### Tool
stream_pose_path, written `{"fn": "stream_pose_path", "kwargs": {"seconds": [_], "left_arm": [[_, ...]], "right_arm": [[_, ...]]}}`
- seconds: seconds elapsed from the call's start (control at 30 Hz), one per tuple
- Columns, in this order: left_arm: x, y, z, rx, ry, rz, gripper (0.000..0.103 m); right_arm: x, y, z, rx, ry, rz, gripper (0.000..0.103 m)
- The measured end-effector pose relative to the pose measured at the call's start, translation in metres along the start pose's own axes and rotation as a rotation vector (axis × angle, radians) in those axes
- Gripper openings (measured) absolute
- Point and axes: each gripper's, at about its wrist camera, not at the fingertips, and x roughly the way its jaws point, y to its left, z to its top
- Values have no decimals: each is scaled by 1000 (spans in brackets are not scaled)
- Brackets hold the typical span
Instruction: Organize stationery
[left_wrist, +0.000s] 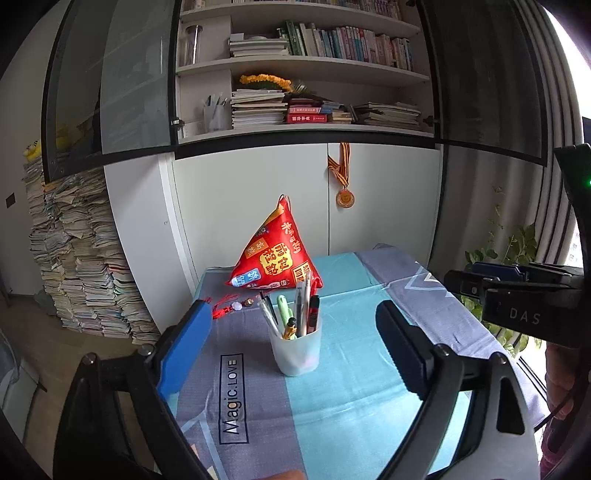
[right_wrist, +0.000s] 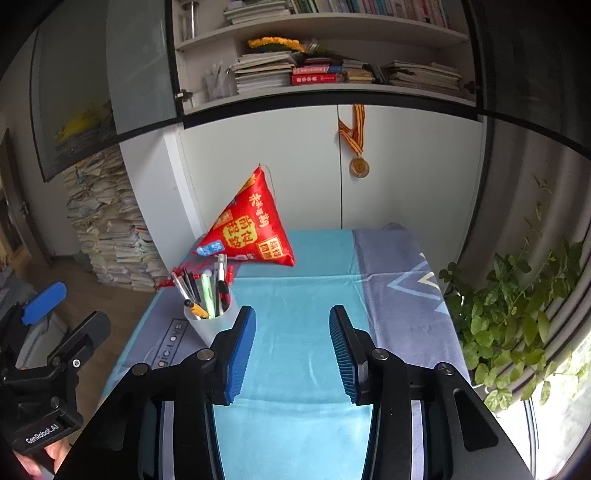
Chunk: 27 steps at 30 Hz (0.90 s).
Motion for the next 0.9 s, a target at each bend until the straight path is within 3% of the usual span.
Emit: {"fn": "stream_pose_path", "kwargs": {"seconds": [0.2, 0.3, 0.47, 0.6, 0.67, 0.77, 0.9], "left_arm": [[-28, -27, -4, 28, -36, -8, 91], [-37, -32, -9, 9, -35, -15, 95], [-49, -41, -12, 0, -24, 10, 96], [-76, -48, 6, -5, -99, 31, 96], [-91, -51, 17, -12, -149, 43, 102], [-110, -53, 28, -22, -215, 49, 102], [-118, -52, 30, -32, -219, 50, 102]], "right_arm": [[-40, -5, -15, -22, -71, -15, 43], [-60, -6, -24, -30, -101, -18, 54], [-87, -7, -33, -47, -147, -24, 56], [-112, -6, -32, -46, -202, -20, 56], [-127, -3, -31, -55, -238, -23, 57], [-151, 1, -30, -63, -303, -46, 63], [-172, 0, -29, -49, -341, -57, 69]]}}
